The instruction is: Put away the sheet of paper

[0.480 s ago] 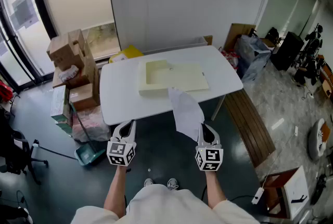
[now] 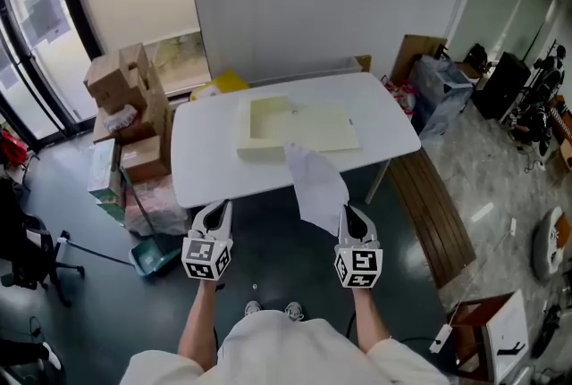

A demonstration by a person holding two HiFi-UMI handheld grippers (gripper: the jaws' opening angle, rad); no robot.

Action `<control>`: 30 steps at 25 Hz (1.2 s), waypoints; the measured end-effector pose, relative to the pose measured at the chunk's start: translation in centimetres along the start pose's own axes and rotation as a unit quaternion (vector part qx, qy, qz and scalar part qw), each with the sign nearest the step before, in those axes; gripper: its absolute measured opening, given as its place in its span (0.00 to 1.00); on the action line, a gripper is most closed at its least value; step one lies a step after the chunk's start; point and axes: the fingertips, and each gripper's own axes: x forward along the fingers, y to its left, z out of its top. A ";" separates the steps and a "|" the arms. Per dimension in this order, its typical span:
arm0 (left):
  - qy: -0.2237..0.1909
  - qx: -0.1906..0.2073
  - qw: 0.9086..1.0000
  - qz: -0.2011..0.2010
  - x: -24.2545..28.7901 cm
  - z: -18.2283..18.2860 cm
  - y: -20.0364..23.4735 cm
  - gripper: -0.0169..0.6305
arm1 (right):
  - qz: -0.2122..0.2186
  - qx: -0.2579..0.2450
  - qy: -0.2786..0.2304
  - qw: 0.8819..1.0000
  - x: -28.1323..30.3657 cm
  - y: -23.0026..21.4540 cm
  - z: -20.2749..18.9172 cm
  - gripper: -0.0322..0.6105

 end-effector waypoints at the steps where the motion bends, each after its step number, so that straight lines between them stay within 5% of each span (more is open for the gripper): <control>1: 0.000 0.000 1.000 0.002 0.1 0.0 -0.3 0.03 | 0.004 -0.002 -0.001 1.000 0.1 -0.2 0.0 0.06; 16: 0.007 -0.005 0.999 0.031 0.5 -1.0 -2.2 0.03 | 0.045 -0.005 -0.004 0.999 1.7 -1.4 -0.6 0.06; 30: 0.008 -0.015 1.000 0.014 5.8 -2.0 -0.9 0.03 | 0.043 -0.011 0.000 0.999 5.8 -2.2 -1.3 0.06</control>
